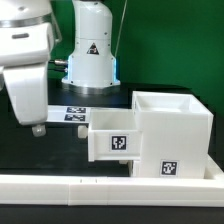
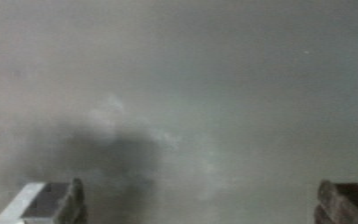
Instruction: Assemble drawer
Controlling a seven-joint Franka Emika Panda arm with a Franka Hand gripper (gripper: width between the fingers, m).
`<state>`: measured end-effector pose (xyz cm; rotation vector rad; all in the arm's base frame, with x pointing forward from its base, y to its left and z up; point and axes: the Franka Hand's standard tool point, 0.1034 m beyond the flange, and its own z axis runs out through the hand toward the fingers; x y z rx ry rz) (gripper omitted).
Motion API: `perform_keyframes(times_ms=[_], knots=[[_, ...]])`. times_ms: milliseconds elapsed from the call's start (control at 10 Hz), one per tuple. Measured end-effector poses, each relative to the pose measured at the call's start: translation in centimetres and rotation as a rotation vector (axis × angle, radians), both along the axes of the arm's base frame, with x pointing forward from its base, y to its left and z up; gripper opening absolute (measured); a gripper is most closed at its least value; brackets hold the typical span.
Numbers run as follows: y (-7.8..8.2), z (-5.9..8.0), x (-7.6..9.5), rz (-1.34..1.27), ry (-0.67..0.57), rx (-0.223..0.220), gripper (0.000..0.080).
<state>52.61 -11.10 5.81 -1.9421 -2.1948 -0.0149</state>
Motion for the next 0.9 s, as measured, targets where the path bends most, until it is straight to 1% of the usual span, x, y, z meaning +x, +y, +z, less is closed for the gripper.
perform_keyframes(times_ms=[100,200,500,900], knots=[[-0.1,-0.3,0.1,-0.030,0.020,0.042,0.0648],[-0.5,-0.3,0.0,-0.035,0.024,0.044,0.0648],[-0.3,-0.4,0.0,-0.034,0.021,0.042,0.0648],[2.5,0.1,1.1,-0.005,-0.008,0.054,0.0648]])
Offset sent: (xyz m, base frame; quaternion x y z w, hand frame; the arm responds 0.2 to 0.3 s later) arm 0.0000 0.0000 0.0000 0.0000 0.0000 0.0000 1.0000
